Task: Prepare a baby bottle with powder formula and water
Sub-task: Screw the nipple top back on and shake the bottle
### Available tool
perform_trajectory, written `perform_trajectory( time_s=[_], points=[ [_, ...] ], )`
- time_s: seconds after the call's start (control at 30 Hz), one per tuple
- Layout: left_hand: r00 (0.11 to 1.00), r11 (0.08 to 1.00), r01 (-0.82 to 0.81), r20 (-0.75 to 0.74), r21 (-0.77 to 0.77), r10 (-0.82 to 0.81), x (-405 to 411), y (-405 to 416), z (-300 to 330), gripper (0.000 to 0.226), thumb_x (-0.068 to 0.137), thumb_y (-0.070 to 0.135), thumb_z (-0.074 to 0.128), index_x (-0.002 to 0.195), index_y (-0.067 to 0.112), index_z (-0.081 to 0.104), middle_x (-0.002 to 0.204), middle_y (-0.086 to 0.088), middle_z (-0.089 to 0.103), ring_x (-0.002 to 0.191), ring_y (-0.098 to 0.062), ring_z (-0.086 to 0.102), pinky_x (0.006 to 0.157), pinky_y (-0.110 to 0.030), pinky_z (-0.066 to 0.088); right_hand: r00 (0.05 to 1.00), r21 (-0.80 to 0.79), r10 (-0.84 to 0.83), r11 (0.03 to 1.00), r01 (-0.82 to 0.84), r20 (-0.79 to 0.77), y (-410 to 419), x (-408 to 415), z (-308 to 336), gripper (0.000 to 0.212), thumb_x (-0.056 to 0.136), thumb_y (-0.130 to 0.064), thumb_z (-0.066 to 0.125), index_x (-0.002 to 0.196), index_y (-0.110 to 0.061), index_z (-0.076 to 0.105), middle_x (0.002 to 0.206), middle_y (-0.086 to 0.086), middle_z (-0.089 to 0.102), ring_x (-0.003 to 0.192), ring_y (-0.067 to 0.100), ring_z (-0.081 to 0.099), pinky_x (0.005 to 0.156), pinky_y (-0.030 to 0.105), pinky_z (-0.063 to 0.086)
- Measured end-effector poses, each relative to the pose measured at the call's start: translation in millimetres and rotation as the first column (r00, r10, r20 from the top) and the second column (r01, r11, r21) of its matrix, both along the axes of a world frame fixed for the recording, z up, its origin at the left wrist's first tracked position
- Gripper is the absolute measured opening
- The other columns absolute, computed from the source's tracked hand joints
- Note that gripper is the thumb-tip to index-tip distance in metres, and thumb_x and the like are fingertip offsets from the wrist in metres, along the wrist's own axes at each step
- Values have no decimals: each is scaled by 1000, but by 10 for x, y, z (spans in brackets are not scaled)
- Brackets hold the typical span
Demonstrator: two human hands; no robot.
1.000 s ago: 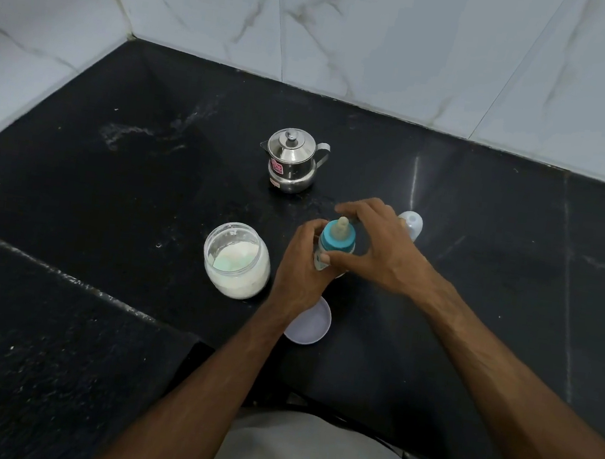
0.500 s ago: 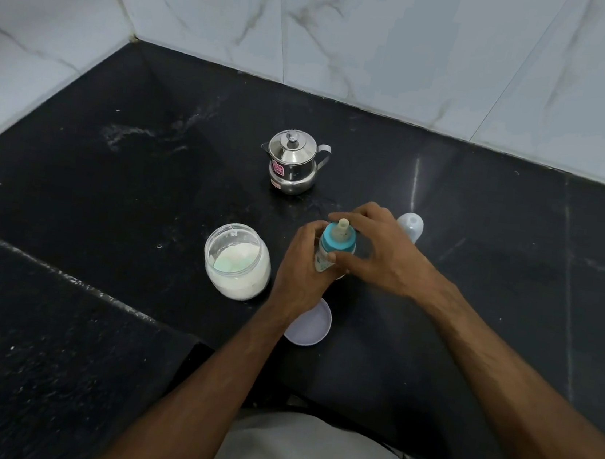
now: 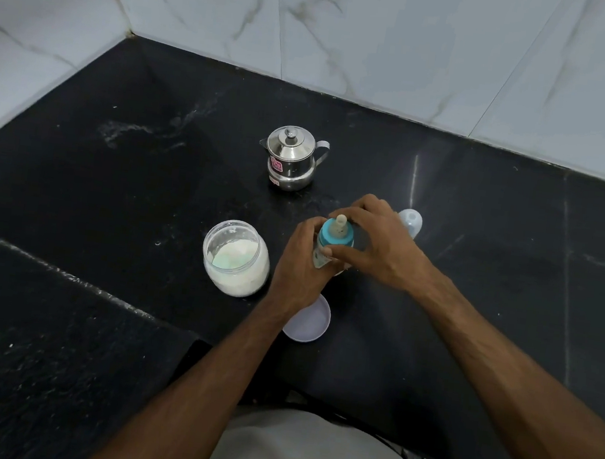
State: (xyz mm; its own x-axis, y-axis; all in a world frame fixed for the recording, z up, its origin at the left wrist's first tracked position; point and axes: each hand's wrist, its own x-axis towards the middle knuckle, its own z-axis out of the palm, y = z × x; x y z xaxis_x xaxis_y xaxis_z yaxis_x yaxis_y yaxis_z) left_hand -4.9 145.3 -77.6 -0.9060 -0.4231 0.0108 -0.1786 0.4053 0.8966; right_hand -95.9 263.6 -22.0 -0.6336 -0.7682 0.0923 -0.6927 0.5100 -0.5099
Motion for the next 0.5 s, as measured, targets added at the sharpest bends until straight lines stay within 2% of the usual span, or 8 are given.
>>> perform_trajectory(
  time_s=[0.1, 0.2, 0.33, 0.43, 0.5],
  points=[
    [999, 1000, 2, -45, -24, -3, 16, -8, -41, 59, 80, 18, 76, 129, 9, 46, 128, -9, 55, 114, -11, 52, 96, -16, 43, 998, -63, -70, 996, 70, 11, -12, 61, -88, 52, 74, -45, 77, 116, -17, 64, 111, 1, 56, 100, 14, 50, 89, 42, 50],
    [996, 999, -4, -94, -34, 1, 39, -5, -63, 56, 80, 17, 76, 127, 8, 47, 124, -9, 55, 112, -16, 56, 96, -31, 50, 986, -140, -164, 977, 162, -8, -34, 159, -177, 56, 70, -57, 68, 110, -17, 65, 105, 1, 57, 95, 14, 51, 84, 42, 51],
    [993, 999, -8, -121, -46, 3, 47, 2, -58, 53, 81, 16, 74, 126, 7, 48, 122, -9, 55, 111, -18, 56, 95, -36, 51, 968, -185, -248, 953, 238, -29, -64, 257, -247, 56, 71, -55, 72, 110, -16, 65, 105, 2, 58, 95, 15, 51, 83, 36, 49],
    [995, 999, -2, -101, -34, -1, 38, -11, -68, 56, 80, 17, 76, 127, 9, 46, 123, -9, 55, 113, -19, 56, 96, -39, 50, 988, -182, -147, 971, 154, 50, -11, 185, -219, 58, 74, -53, 70, 119, -17, 63, 107, 2, 54, 99, 17, 51, 86, 38, 51],
    [996, 1000, 5, -92, -26, -8, 28, -18, -73, 58, 78, 17, 77, 127, 9, 46, 123, -9, 55, 113, -20, 56, 97, -39, 50, 995, -127, -61, 989, 70, 76, 18, 93, -178, 56, 77, -45, 74, 126, -18, 61, 110, 1, 52, 102, 17, 50, 89, 40, 51]
  ],
)
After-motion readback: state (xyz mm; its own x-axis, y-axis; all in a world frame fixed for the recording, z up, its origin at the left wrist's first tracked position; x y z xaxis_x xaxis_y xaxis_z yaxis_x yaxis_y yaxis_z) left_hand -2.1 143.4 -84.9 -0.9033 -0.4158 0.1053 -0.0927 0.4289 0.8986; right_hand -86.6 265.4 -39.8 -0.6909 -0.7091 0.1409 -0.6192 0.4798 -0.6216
